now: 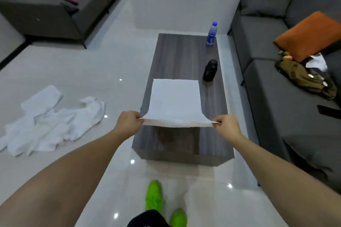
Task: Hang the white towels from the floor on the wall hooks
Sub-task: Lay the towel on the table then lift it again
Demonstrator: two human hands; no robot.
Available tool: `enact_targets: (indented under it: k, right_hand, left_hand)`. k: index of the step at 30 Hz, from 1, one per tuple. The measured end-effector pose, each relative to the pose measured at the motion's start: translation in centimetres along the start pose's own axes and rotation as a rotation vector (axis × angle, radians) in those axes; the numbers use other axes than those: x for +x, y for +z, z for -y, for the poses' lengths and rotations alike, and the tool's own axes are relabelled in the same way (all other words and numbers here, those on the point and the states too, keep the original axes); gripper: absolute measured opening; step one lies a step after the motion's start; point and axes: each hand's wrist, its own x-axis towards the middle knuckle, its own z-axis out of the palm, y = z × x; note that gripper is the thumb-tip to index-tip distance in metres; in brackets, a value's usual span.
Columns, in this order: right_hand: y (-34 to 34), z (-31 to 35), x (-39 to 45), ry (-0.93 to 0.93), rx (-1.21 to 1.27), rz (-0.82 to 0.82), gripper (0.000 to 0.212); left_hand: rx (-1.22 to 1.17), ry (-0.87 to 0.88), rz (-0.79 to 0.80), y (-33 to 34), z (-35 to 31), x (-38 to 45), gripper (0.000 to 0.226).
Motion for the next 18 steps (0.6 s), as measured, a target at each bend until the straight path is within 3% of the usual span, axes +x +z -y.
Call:
enact_targets:
  k: [9,18]
  right_hand:
    - [5.0,-4.3,-0.3,0.136,-0.023,0.098,0.018]
    - [5.9,-1.8,11.3,0.193,-0.023,0.121,0.015]
  left_hand:
    - [0.039,-0.062,0.144,5.5,2.0,0.0,0.021]
    - [0.042,-0.079,0.193,6.5,1.6,12.8,0.020]
